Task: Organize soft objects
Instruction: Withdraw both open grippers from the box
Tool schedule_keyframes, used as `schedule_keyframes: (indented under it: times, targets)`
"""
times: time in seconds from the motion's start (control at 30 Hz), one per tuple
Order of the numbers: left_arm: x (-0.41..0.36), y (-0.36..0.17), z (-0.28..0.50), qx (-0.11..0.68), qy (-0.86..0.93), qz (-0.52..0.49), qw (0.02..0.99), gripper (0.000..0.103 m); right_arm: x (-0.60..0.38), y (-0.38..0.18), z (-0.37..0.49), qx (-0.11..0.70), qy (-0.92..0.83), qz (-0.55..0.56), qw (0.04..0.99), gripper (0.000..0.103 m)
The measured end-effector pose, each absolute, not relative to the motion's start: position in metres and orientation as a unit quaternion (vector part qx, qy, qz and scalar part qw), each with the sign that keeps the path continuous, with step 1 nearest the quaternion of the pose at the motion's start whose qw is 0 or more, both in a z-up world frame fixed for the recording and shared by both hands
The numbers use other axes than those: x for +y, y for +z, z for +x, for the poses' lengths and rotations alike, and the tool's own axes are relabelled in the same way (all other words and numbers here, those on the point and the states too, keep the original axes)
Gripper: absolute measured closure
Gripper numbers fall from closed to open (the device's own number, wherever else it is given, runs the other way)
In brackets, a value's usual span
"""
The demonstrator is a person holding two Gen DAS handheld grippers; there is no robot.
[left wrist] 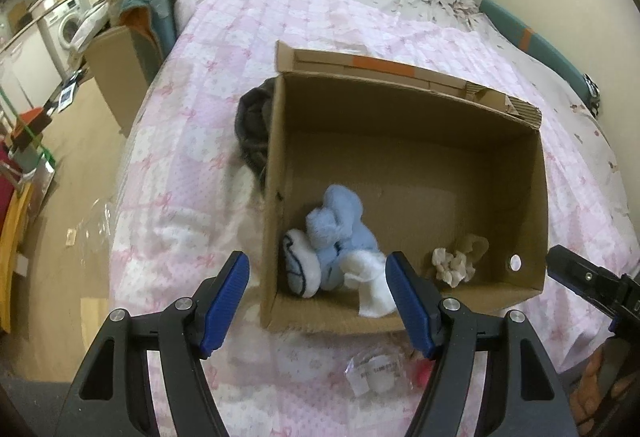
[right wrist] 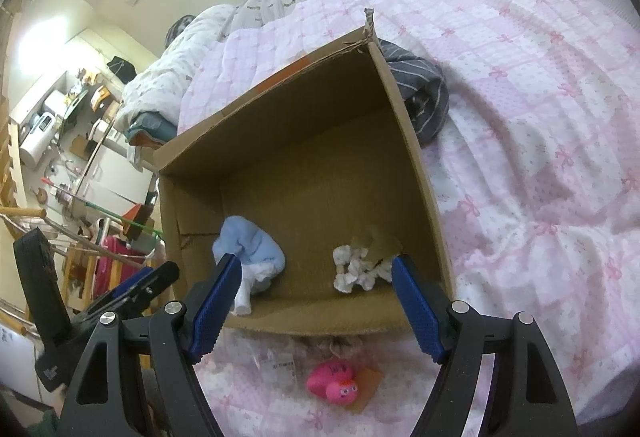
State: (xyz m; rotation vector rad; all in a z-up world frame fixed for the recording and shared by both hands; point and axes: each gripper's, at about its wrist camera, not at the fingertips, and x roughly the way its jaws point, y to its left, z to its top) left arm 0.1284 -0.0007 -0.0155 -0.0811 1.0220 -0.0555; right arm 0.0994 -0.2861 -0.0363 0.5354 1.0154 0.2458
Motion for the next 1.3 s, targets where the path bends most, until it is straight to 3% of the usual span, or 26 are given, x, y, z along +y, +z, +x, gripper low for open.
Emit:
schedule_keyframes:
  times: [0.73, 1.3]
  targets:
    - [0.009, -0.023, 0.064, 0.513, -0.013, -0.049, 0.857, 0.035, -0.3, -0.038, 0.048, 0.497, 0.101, 0.238, 0.828, 0.021]
    - [0.02, -0.043, 0.063, 0.539, 0.021, -0.055, 0.84, 0.035, -0.296, -0.066, 0.046, 0.557, 0.064, 0.222, 0.798, 0.021]
